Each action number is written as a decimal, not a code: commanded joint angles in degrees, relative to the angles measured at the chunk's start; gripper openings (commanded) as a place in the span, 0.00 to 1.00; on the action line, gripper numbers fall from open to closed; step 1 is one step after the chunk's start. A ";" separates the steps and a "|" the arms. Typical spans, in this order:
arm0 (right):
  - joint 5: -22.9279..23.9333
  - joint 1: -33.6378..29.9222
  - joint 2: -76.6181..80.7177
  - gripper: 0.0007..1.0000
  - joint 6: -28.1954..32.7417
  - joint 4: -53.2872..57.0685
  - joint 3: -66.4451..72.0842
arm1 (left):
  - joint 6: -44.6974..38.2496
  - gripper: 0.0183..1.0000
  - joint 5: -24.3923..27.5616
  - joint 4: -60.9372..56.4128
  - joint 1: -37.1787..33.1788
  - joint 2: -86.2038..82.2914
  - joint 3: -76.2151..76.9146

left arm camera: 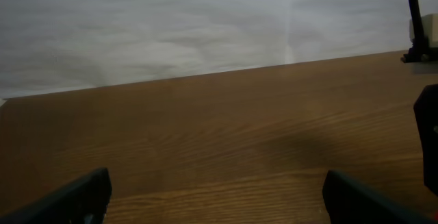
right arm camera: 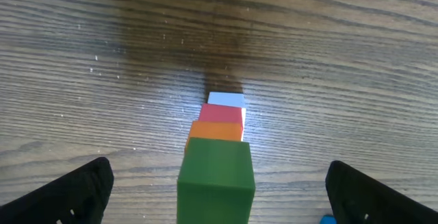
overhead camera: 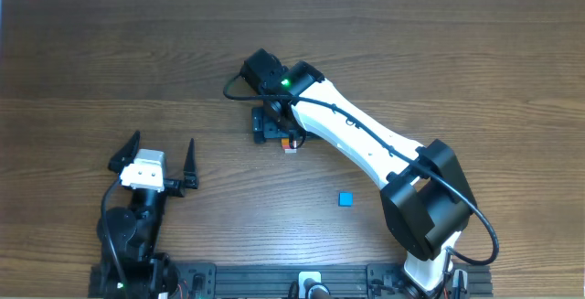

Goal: Stack Cubes

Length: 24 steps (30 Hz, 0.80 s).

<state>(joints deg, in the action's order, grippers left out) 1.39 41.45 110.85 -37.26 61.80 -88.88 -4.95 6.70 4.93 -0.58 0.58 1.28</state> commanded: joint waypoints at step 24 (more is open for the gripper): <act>-2.89 -4.59 -33.97 0.99 0.63 0.92 36.00 | -0.63 1.00 0.33 -0.07 -0.39 -0.42 -0.37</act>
<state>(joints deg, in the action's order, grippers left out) 0.30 37.08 78.52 -34.92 64.10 -56.66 -4.95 6.70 4.91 -0.58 0.58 1.28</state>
